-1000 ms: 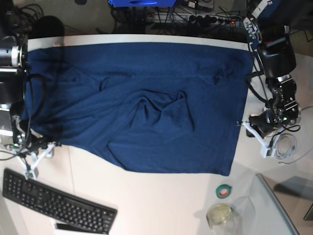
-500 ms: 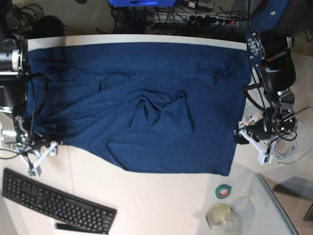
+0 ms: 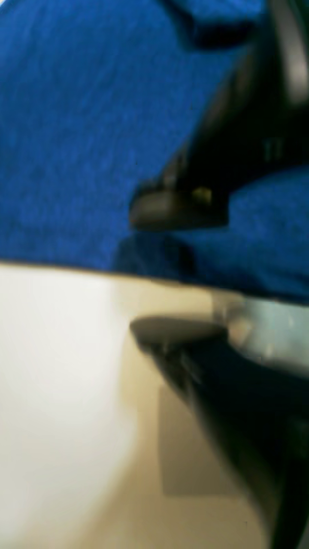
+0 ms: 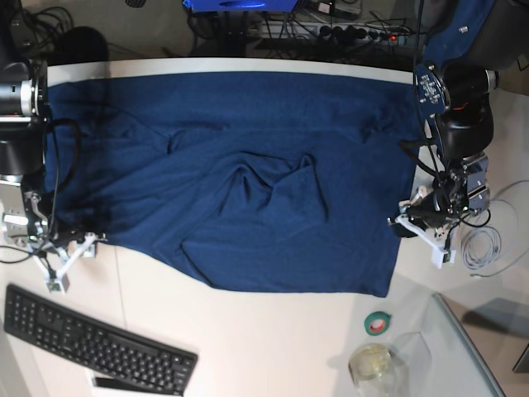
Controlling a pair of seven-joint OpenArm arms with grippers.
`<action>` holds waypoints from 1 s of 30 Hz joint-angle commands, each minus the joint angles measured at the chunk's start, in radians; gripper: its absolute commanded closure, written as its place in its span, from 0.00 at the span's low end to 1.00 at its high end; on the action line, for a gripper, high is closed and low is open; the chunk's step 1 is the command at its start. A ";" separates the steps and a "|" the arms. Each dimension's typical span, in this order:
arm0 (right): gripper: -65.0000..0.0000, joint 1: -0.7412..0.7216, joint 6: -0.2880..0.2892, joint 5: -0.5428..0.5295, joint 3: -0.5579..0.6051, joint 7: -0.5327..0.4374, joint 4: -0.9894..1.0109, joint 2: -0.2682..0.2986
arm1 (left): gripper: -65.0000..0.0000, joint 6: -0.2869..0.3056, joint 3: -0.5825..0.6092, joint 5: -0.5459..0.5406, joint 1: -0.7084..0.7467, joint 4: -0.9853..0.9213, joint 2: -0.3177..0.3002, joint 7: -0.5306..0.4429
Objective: Layout the t-shirt on the table in an organized manner, then fold the t-shirt properly
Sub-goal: 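Move the left gripper along the shirt side to the hem corner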
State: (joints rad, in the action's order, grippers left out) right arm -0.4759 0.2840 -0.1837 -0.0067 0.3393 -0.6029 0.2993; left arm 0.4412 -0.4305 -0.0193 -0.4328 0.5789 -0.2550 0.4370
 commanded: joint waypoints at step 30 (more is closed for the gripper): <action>0.42 -0.017 0.002 -0.007 -0.005 -0.022 -0.019 0.013 | 1.00 -0.003 -0.009 0.005 0.371 0.824 0.076 0.402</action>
State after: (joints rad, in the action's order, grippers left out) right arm -0.4618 0.2840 -0.1844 -0.0067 0.3374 -0.6060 0.2970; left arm 0.4438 -0.4362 -0.0109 -0.0498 1.3865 -0.1658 0.8501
